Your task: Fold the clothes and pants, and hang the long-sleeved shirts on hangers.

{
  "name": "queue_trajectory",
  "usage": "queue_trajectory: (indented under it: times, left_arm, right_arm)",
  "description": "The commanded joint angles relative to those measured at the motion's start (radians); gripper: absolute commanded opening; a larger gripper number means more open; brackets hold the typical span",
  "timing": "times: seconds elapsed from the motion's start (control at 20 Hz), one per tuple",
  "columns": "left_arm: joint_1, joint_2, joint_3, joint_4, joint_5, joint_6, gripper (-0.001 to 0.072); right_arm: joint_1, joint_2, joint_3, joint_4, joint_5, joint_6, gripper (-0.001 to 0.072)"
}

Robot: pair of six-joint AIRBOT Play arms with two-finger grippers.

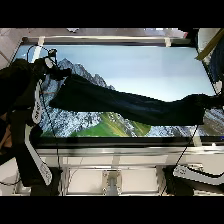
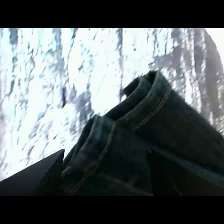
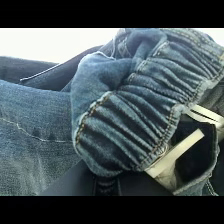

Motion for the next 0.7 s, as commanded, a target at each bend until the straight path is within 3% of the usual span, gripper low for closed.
queue_trajectory:
  times: [0.0, 0.05, 0.15, 0.35, 0.65]
  left_arm:
    - [-0.001, -0.026, 0.004, -0.103, 0.026, 0.055, 0.0589]
    - [-0.001, -0.029, 0.004, -0.11, 0.001, 0.058, 0.0586]
    - [-0.001, -0.033, 0.004, -0.109, -0.04, 0.087, 0.0483]
    - [-0.001, -0.032, 0.004, -0.11, -0.043, 0.125, 0.0017]
    - [0.015, 0.087, 0.004, -0.066, -0.083, 0.124, 0.0014]
  right_arm:
    - [0.003, -0.001, 0.0, 0.001, -0.02, 0.002, 0.0056]
    - [0.003, -0.001, 0.0, 0.0, -0.02, 0.002, 0.0056]
    - [0.003, -0.001, 0.0, 0.0, -0.02, 0.002, 0.0056]
    - [0.003, -0.001, 0.0, 0.0, -0.032, 0.002, 0.0056]
    - [-0.003, 0.044, 0.007, -0.028, -0.033, 0.003, 0.0056]
